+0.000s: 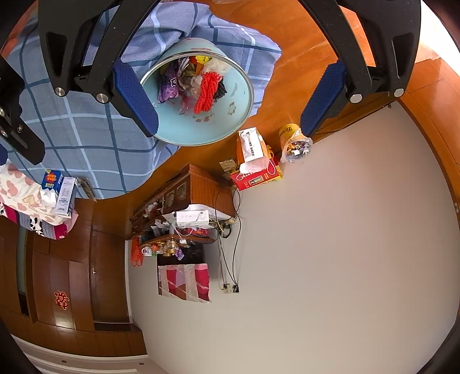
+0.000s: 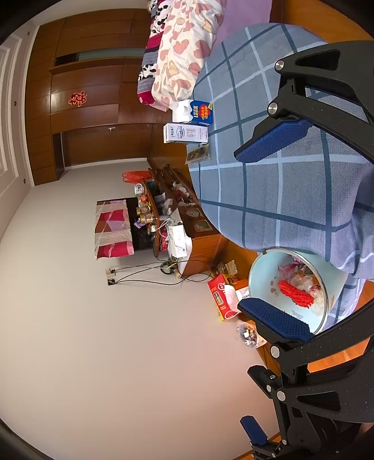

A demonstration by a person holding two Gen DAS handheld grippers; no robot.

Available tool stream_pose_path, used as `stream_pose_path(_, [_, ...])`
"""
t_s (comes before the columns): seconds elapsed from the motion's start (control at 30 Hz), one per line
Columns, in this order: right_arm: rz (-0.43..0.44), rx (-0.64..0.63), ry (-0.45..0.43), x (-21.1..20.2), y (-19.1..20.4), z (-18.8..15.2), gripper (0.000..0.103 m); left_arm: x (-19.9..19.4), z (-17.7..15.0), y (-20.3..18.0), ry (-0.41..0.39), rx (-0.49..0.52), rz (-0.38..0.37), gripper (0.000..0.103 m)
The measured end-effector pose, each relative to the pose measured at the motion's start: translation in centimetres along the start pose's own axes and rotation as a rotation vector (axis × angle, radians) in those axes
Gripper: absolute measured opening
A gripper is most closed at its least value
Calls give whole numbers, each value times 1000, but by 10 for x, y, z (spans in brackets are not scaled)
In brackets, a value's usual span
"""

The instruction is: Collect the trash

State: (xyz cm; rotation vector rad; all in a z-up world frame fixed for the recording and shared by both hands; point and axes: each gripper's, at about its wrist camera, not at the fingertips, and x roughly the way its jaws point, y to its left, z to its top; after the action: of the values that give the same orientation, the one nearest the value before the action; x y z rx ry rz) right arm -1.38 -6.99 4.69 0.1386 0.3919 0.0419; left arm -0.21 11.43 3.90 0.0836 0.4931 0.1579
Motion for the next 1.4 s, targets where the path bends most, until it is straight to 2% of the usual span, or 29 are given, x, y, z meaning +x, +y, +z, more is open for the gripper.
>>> stream_pose_path(1.07, [-3, 0, -1, 0, 2, 0, 93, 0, 2, 1, -4, -3, 9, 97])
stream_pose_path(1.3, [-9, 4, -3, -1, 2, -2, 93, 1, 2, 0, -12, -5, 32, 97])
stream_pose_path(1.4, [-13, 4, -6, -2, 1, -3, 93, 3, 2, 1, -5, -20, 17, 97])
